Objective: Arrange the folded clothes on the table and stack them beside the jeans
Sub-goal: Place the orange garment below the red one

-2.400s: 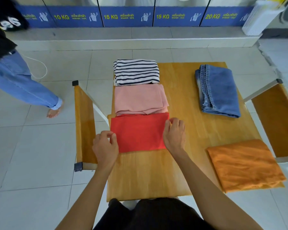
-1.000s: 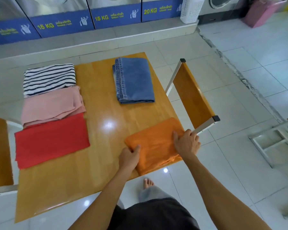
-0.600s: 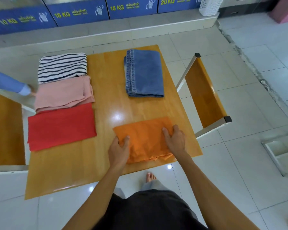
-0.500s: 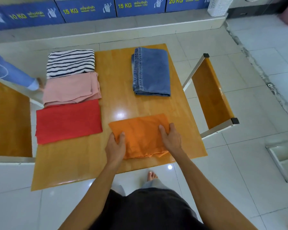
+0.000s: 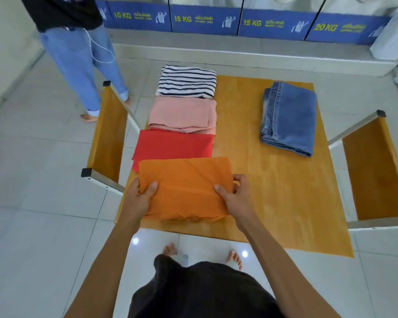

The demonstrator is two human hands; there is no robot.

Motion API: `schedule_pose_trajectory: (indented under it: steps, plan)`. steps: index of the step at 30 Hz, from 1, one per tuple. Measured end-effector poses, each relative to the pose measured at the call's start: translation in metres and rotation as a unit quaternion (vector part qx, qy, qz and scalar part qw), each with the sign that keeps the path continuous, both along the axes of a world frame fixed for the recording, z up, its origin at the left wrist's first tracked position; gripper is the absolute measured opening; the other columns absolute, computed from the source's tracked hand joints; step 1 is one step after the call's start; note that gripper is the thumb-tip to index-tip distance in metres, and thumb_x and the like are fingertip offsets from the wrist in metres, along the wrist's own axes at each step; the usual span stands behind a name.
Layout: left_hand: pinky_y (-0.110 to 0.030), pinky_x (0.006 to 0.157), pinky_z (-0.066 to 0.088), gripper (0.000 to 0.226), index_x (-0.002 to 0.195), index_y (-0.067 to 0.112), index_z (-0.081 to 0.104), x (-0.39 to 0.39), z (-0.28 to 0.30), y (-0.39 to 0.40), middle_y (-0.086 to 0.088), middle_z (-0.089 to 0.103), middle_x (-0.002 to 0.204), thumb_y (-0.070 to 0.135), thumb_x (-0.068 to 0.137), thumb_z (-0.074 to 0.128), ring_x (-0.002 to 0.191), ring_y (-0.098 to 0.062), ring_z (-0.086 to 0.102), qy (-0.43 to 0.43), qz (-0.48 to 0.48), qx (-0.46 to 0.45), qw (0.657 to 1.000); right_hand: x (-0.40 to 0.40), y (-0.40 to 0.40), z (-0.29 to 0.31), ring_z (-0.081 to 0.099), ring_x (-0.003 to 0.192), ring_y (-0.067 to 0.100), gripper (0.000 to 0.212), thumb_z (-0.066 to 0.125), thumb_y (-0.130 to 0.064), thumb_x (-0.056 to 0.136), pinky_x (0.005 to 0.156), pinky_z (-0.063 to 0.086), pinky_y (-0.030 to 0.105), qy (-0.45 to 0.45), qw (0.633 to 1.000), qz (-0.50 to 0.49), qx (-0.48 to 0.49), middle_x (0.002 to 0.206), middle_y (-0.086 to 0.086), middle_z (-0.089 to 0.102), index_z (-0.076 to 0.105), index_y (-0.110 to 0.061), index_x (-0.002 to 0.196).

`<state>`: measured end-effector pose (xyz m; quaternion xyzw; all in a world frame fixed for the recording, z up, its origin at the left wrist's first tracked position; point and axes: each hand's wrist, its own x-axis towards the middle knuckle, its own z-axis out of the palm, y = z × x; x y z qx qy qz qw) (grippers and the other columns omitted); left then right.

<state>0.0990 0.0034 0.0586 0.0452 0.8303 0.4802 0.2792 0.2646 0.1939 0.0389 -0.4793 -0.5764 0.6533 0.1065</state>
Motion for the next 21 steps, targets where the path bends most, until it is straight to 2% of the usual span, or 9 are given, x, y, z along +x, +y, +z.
schedule_pose_trajectory:
  steps: [2, 4, 7, 9, 11, 13, 17, 21]
  plan:
    - [-0.049, 0.103, 0.042, 0.069, 0.150, 0.020, 0.034, -0.018, -0.010, -0.018, -0.004, 0.047, 0.146, 0.051, 0.093, 0.056, 0.129, -0.033, 0.049, -0.020, 0.010, -0.037, 0.999, -0.013, -0.019, -0.007, 0.062, 0.100, 0.019, 0.052, 0.076, -0.037, 0.087, 0.084, 0.058, 0.043, -0.027, 1.000, 0.010, -0.002, 0.117, 0.001, 0.058, 0.039, -0.027, 0.122]
    - [-0.053, 0.106, 0.041, 0.066, 0.148, 0.015, 0.038, -0.031, -0.024, -0.034, -0.010, 0.048, 0.147, 0.049, 0.094, 0.056, 0.130, -0.037, 0.049, -0.037, 0.005, -0.079, 0.996, -0.022, -0.036, -0.020, 0.062, 0.105, 0.023, 0.058, 0.078, -0.037, 0.085, 0.089, 0.056, 0.046, -0.094, 0.994, 0.050, 0.016, 0.122, 0.003, 0.057, 0.038, -0.024, 0.125]
    - [-0.056, 0.107, 0.042, 0.063, 0.142, 0.012, 0.045, -0.043, -0.046, -0.054, -0.013, 0.053, 0.143, 0.048, 0.093, 0.059, 0.125, -0.038, 0.053, -0.056, -0.018, -0.120, 0.991, -0.031, -0.053, -0.032, 0.059, 0.112, 0.028, 0.067, 0.080, -0.039, 0.082, 0.092, 0.053, 0.041, -0.174, 0.978, 0.100, 0.065, 0.123, 0.004, 0.056, 0.042, -0.013, 0.132]
    - [-0.053, 0.103, 0.044, 0.061, 0.139, 0.011, 0.050, -0.054, -0.051, -0.062, -0.012, 0.057, 0.138, 0.046, 0.091, 0.064, 0.122, -0.037, 0.056, -0.056, -0.034, -0.119, 0.991, -0.040, -0.056, -0.033, 0.058, 0.108, 0.026, 0.067, 0.076, -0.047, 0.084, 0.086, 0.051, 0.038, -0.177, 0.979, 0.079, 0.066, 0.120, 0.004, 0.056, 0.044, -0.011, 0.131]
    - [-0.052, 0.102, 0.045, 0.061, 0.137, 0.010, 0.053, -0.062, -0.051, -0.063, -0.011, 0.059, 0.136, 0.045, 0.089, 0.067, 0.119, -0.036, 0.058, -0.043, -0.039, -0.108, 0.992, -0.044, -0.055, -0.034, 0.056, 0.101, 0.023, 0.060, 0.064, -0.055, 0.090, 0.081, 0.048, 0.035, -0.181, 0.980, 0.049, 0.066, 0.117, 0.004, 0.057, 0.047, -0.010, 0.128]
    - [-0.053, 0.102, 0.045, 0.061, 0.136, 0.011, 0.053, -0.071, -0.049, -0.064, -0.009, 0.059, 0.135, 0.046, 0.088, 0.067, 0.120, -0.035, 0.058, -0.036, -0.039, -0.101, 0.994, -0.049, -0.058, -0.038, 0.056, 0.098, 0.023, 0.056, 0.055, -0.056, 0.095, 0.080, 0.046, 0.034, -0.194, 0.976, 0.035, 0.092, 0.117, 0.009, 0.061, 0.050, -0.008, 0.124]
    - [-0.053, 0.103, 0.046, 0.065, 0.137, 0.015, 0.051, -0.086, -0.057, -0.068, -0.008, 0.058, 0.137, 0.051, 0.086, 0.067, 0.120, -0.034, 0.057, -0.039, -0.066, -0.111, 0.991, -0.060, -0.072, -0.044, 0.060, 0.098, 0.028, 0.049, 0.056, -0.047, 0.098, 0.075, 0.041, 0.031, -0.207, 0.965, 0.037, 0.159, 0.114, 0.014, 0.065, 0.054, -0.003, 0.120]
    - [-0.055, 0.105, 0.045, 0.064, 0.139, 0.015, 0.049, -0.093, -0.060, -0.067, -0.009, 0.057, 0.139, 0.049, 0.088, 0.066, 0.123, -0.035, 0.056, -0.042, -0.090, -0.130, 0.987, -0.064, -0.075, -0.045, 0.059, 0.093, 0.024, 0.046, 0.060, -0.043, 0.097, 0.074, 0.040, 0.029, -0.213, 0.960, 0.008, 0.179, 0.104, 0.008, 0.063, 0.056, -0.004, 0.121]
